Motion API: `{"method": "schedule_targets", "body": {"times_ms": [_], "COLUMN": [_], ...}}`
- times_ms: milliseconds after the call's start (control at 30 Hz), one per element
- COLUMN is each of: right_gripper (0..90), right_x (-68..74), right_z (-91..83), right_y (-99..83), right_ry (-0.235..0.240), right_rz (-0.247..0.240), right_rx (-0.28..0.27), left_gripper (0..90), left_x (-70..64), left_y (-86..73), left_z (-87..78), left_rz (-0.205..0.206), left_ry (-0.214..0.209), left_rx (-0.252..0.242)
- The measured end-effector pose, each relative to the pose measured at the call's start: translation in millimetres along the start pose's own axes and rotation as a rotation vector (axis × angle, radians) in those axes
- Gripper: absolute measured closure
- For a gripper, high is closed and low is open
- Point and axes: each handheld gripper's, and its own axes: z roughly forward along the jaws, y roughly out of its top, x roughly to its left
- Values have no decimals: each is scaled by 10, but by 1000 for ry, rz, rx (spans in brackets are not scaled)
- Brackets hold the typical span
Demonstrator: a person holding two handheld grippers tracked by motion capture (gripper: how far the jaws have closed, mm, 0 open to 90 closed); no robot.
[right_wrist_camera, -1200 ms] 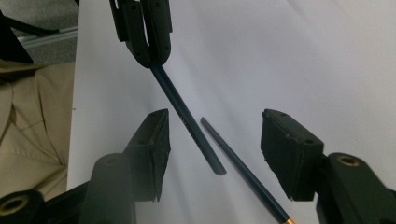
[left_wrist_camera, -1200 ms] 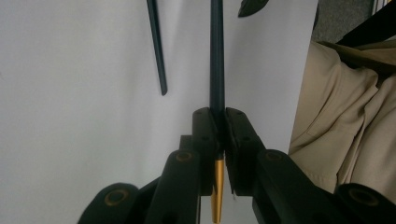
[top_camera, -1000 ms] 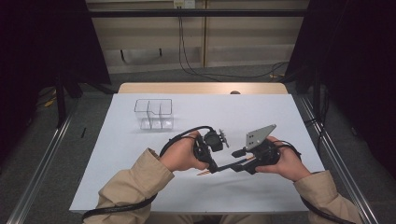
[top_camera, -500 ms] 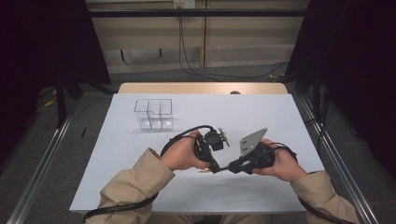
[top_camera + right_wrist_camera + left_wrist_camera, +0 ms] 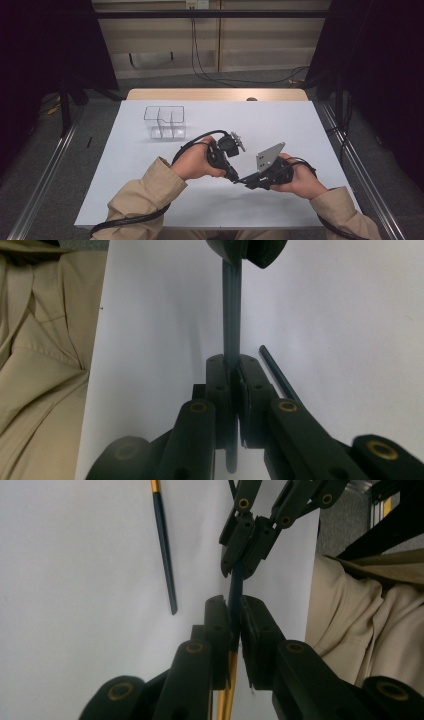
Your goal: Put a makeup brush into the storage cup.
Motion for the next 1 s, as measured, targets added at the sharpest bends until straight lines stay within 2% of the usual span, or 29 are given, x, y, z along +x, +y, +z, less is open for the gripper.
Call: {"method": "schedule_targets", "body": {"times_ms": [333,433,533,567,600,667,767,833,1000], "right_gripper": [852,852,852,852,852,852,852,852,852], "right_x": [-19,-31,-32,-36,-36,-40,-47,-51,-54], "right_z": [-43,-48,-42,-40,-40,-43,-45,-44,-45], "right_y": [-8,-25,-38,-48,-48,-58,-72,-82,-110], "right_ry": [-24,-28,-27,-30,-30,-32,-37,-41,-47], "right_rz": [18,25,35,37,37,42,50,60,77], "right_rx": [-16,-23,-21,-23,-23,-28,-29,-33,-51], "left_gripper": [626,550,472,396,396,302,216,176,118], "left_x": [27,52,75,87,89,107,123,138,167], "left_y": [-34,-63,-87,-99,-108,-129,-156,-179,-241], "left_z": [-69,-87,-100,-102,-98,-104,-121,-136,-155], "left_rz": [9,-3,-17,-24,-36,-36,-29,-13,-13], "left_ry": [19,26,30,30,28,21,29,33,41], "left_rx": [-63,-97,-111,-121,-141,-181,-208,-238,-288]}}
